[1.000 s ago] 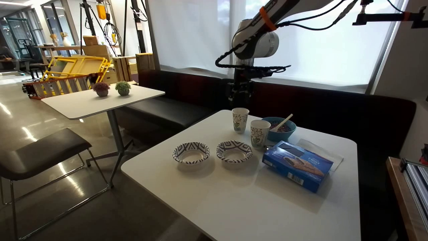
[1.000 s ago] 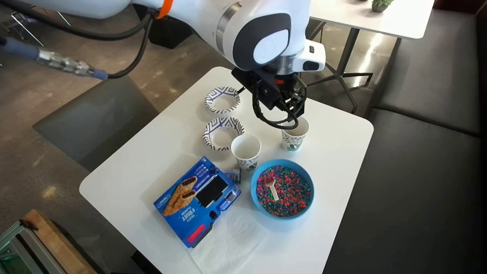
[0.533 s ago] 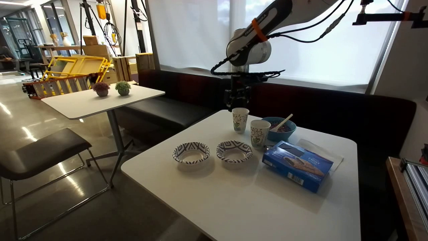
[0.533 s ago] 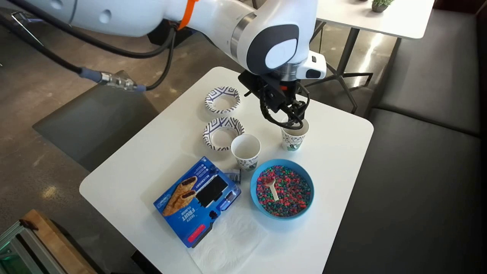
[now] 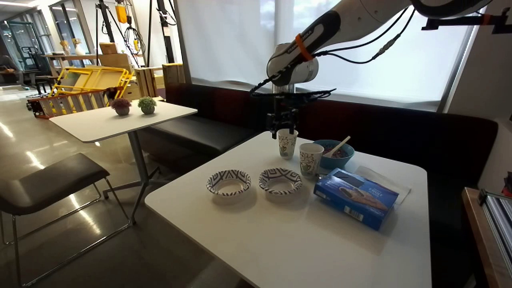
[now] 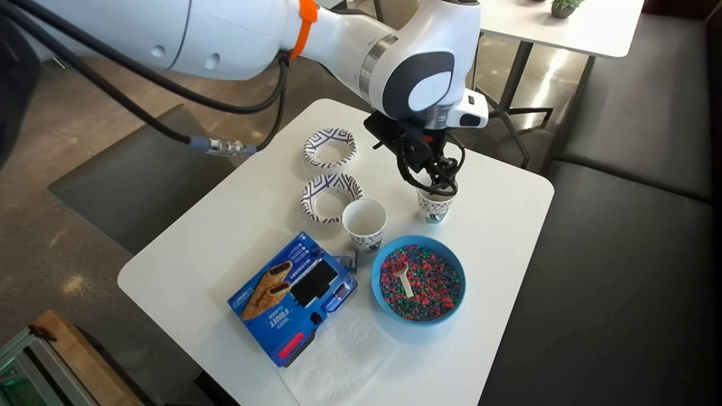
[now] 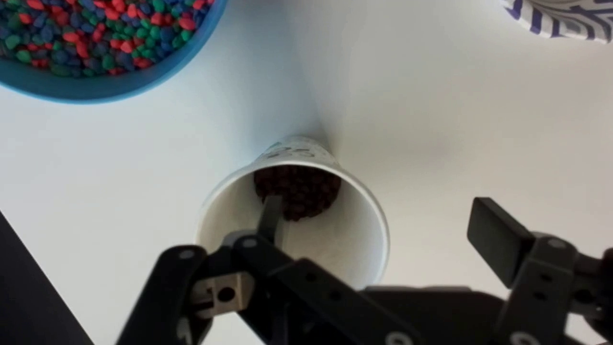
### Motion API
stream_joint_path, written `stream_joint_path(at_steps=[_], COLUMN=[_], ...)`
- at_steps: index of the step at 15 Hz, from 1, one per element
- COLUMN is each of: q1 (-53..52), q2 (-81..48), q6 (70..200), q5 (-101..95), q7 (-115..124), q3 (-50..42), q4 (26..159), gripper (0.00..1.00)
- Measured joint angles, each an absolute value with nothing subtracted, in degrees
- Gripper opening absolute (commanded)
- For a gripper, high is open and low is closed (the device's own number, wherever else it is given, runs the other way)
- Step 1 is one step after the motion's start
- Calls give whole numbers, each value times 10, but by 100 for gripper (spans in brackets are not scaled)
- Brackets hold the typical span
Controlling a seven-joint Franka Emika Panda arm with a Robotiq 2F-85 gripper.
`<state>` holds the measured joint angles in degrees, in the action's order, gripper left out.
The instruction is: Pour the contents in the cup into the bowl
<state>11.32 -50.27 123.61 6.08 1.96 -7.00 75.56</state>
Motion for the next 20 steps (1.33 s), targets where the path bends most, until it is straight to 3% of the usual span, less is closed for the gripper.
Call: stream_joint_path(at_steps=[2,3,4,6,8,9,13,14,16,17,18,19,20], q1=[115,116,117,118,118,118,118,118,118,118,118,118,118], q2=[-513,-518,-523,-531,-538,-540,-544,-544,-544,-545,-546,-546,-547], q6=[1228,1223,1219,1210,1201,1198,1192,1192,1192,1192,1192,1192,1192], q5=[61,61,61,61,61,61,61,61,61,61,61,61,61], q7=[21,22,23,25,28,30,34,34,34,34,35,35,35], q3=[-70,-70,-70,-70,-70,-70,-68,-68,-68,-68,-68,-68,-68], q4=[740,733,726,714,703,699,688,687,685,684,682,681,679], gripper=[82,72,71,58,56,48,45,36,34,26,25,6,0])
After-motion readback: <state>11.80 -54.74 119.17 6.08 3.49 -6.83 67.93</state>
